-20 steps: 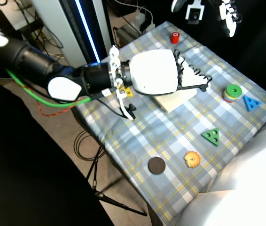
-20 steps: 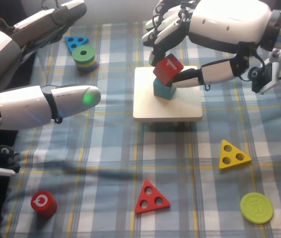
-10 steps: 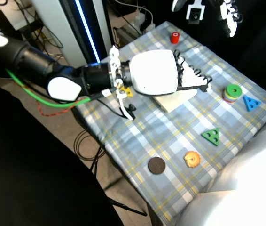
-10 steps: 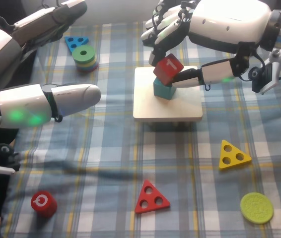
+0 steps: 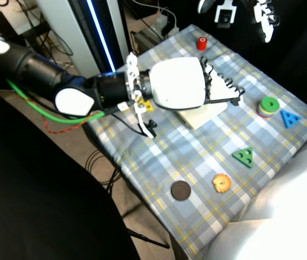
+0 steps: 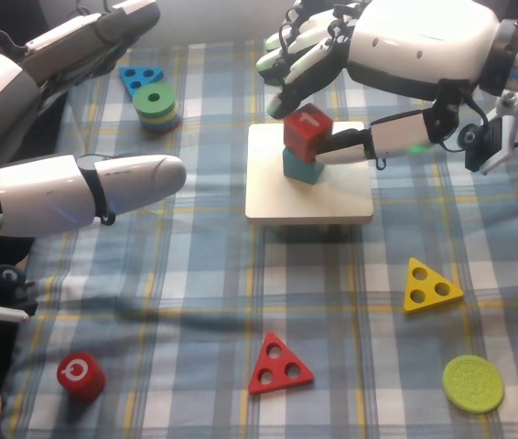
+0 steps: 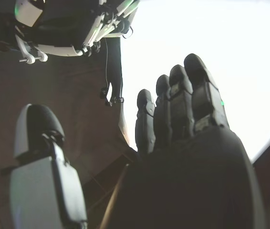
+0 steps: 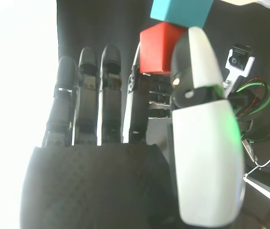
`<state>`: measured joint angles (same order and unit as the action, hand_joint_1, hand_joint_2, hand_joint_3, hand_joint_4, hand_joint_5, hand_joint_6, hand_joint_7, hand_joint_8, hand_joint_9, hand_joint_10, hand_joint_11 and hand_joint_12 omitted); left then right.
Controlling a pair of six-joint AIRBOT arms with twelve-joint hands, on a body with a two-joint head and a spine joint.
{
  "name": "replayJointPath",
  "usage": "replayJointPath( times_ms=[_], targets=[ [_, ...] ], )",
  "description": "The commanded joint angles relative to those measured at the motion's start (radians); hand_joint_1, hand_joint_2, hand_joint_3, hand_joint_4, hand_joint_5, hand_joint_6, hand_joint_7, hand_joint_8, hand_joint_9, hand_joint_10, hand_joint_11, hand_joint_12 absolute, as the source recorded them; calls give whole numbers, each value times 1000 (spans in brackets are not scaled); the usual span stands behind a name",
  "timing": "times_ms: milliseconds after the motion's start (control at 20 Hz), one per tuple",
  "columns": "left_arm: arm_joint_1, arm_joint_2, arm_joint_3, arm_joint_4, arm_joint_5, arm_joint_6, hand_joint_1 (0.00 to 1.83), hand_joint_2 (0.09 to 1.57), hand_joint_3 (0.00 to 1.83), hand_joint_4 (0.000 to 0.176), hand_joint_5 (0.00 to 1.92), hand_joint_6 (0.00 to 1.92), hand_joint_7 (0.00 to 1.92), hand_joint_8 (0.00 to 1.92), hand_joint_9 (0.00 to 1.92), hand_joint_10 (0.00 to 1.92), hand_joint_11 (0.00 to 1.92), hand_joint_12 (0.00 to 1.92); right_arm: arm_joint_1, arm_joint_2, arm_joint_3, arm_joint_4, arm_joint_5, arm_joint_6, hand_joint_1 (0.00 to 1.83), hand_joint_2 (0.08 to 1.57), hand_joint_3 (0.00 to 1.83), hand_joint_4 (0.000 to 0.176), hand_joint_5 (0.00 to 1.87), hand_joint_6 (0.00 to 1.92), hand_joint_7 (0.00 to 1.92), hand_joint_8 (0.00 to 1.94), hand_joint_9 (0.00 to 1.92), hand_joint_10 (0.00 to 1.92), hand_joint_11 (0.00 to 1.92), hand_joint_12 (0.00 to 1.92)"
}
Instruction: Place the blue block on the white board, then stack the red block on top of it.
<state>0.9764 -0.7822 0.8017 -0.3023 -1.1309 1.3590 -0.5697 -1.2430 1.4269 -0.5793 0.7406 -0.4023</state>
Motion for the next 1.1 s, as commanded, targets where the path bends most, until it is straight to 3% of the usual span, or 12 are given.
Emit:
replayJointPath(
  times_ms=[0,350,450,550,600,650,700,750,800,950,1000,1050],
  targets=[
    [-11,1,3,16,-119,-10,813,904,0,97,292,0,227,0,186,1,0,490,17,-7,2,40,98,4,980,1052,0,0,881,29,601,0,477,0,18,901],
    [-12,0,3,16,-121,-10,793,902,0,94,299,0,232,1,194,2,0,529,17,-6,3,41,97,4,972,1049,0,0,881,6,608,2,485,3,46,859],
    [-11,0,3,15,-122,-10,804,907,1,87,299,1,227,2,189,3,0,501,17,-6,-1,45,97,4,932,1036,0,0,692,0,531,0,460,1,13,947],
    [-11,0,3,15,-124,-10,813,904,0,91,298,0,230,3,189,3,0,496,17,-5,-1,60,98,4,895,972,0,77,248,0,215,0,228,3,0,767],
    [-11,0,2,15,-125,-10,812,902,0,92,297,0,230,3,190,3,0,496,17,-3,-1,66,101,4,880,956,0,96,145,0,141,0,178,1,0,694],
    [-11,1,2,15,-126,-10,811,901,0,102,290,0,227,1,187,1,0,495,17,1,-2,76,107,4,858,943,0,130,28,0,37,2,89,3,0,530],
    [-11,1,2,15,-127,-10,815,903,0,102,290,0,227,1,186,1,0,493,17,6,-4,88,117,4,854,932,0,137,5,0,7,0,44,9,0,412],
    [-11,1,2,14,-130,-11,801,898,0,96,295,1,230,1,192,2,0,516,17,13,-8,101,132,4,855,912,0,155,0,0,1,0,8,1,0,144],
    [-10,2,2,11,-140,-16,796,897,0,96,297,2,233,2,198,4,0,524,17,26,-18,124,161,4,837,905,0,172,0,0,0,0,1,0,0,28],
    [-3,14,6,12,-189,-55,735,909,2,106,280,0,233,0,192,2,0,449,-41,97,-66,235,292,2,759,913,4,168,0,0,0,0,0,0,0,0],
    [1,21,11,23,-219,-87,729,913,3,106,272,0,229,0,191,2,0,441,-92,137,-97,302,383,-17,675,920,7,174,0,0,0,0,0,0,0,0],
    [6,25,17,30,-239,-116,746,926,5,81,261,1,216,2,159,5,0,319,-126,163,-122,345,439,-40,590,920,7,176,0,0,0,0,0,0,0,0]
  ],
)
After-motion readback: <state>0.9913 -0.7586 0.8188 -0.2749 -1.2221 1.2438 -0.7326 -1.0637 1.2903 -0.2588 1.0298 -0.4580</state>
